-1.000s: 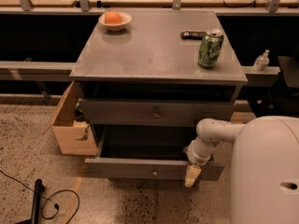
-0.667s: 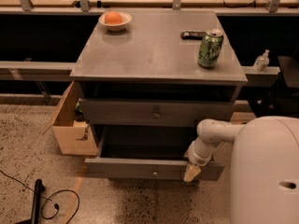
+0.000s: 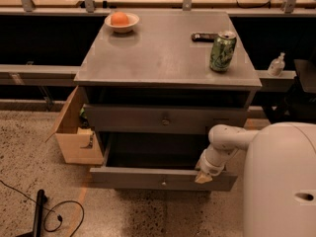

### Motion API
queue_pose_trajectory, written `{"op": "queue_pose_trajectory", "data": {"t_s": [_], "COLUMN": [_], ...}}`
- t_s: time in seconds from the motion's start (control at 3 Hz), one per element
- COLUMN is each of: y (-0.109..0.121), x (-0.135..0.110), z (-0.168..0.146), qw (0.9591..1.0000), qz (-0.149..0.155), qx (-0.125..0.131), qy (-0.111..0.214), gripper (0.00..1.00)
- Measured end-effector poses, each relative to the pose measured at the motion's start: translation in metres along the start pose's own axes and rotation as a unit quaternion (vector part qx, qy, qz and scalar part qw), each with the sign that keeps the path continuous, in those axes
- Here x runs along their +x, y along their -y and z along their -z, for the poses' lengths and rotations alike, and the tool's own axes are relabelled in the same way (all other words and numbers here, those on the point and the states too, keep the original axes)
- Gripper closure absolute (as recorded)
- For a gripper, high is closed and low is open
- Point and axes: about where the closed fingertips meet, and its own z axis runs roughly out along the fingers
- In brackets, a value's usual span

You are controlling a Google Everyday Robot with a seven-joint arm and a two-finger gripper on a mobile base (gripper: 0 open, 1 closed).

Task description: Open middle drawer

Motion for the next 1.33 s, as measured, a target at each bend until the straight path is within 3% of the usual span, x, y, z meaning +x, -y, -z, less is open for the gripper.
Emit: {"op": "queue_pose_trajectory", "data": {"t_s": [0.33,0.67,1.33], "y": [-0.0068,-0.0102,-0.0070], "x": [-0.0013,-0.0031,-0.0058], "z": [0.0043,0.0072,0.0139], "qw": [0.9999,0.9996,0.9997], "qz": [0.006,0.012,0.011], "qx": [-0.016,-0.024,-0.016], "qy": [0.002,0.004,0.012], "gripper": [1.00,1.00,0.59]}}
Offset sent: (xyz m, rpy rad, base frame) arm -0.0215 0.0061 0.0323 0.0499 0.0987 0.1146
